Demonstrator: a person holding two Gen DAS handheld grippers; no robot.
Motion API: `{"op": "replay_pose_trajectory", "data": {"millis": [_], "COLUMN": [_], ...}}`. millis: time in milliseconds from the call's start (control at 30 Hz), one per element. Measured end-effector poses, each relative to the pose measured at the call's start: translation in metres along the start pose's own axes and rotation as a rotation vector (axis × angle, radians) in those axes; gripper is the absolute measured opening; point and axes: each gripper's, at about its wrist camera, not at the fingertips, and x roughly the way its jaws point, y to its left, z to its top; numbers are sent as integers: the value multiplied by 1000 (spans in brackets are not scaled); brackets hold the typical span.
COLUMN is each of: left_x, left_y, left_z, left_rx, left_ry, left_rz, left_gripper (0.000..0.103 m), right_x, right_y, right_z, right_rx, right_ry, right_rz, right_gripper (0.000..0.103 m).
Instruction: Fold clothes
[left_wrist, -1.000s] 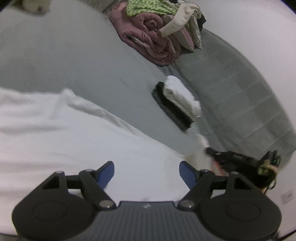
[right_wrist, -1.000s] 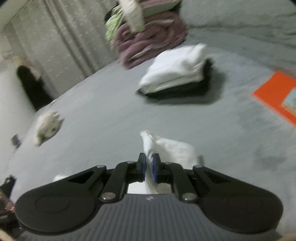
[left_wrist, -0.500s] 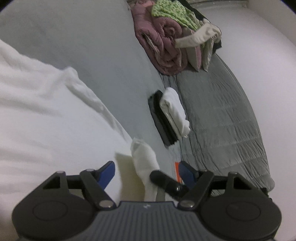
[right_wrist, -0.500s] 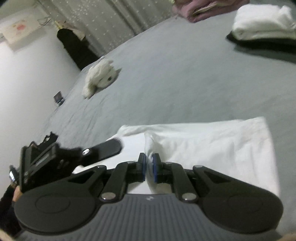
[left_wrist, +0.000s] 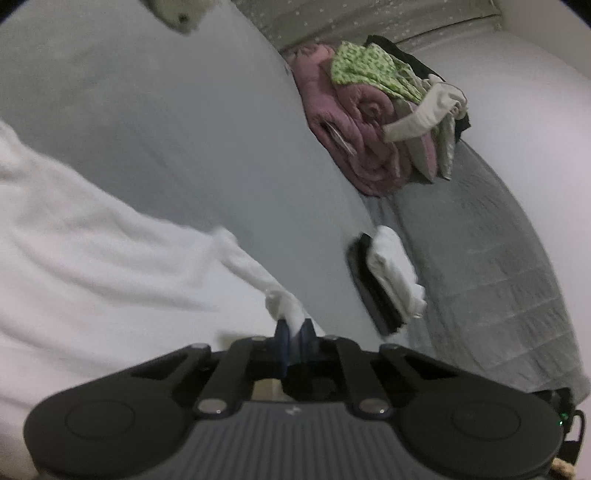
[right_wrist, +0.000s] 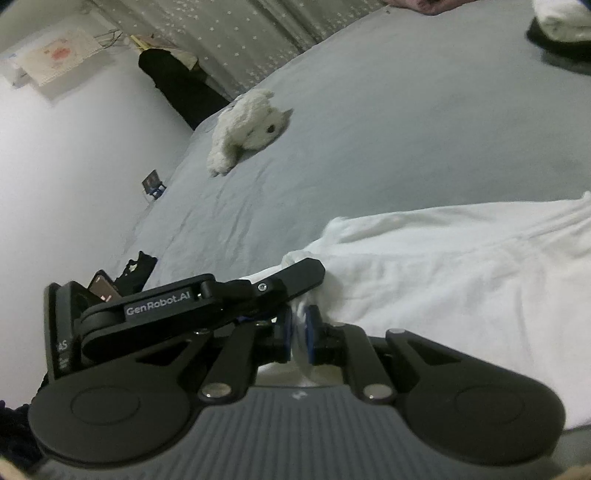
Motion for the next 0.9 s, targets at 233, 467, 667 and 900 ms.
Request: {"op": "replay_pose_trajectory", "data": {"millis": [233, 467, 667, 900], "left_x": [-38, -61, -78, -95], "left_y": [12, 15, 19, 31], "left_z": [19, 29, 40, 48], "left_rx": [69, 152, 211, 204], "left_ry": [-64, -99, -149, -181], "left_rz": [99, 211, 291, 342], "left_gripper": [5, 5, 5, 5], "right_x": [30, 61, 86, 108], "right_y": [22, 36, 45, 54], "right_z": [-9, -12, -20, -26], "right_rx": [63, 189, 275, 316], "right_ry": [13, 83, 101, 124], "right_rz": [87, 138, 209, 273], "right_gripper": [11, 11, 12, 12]}}
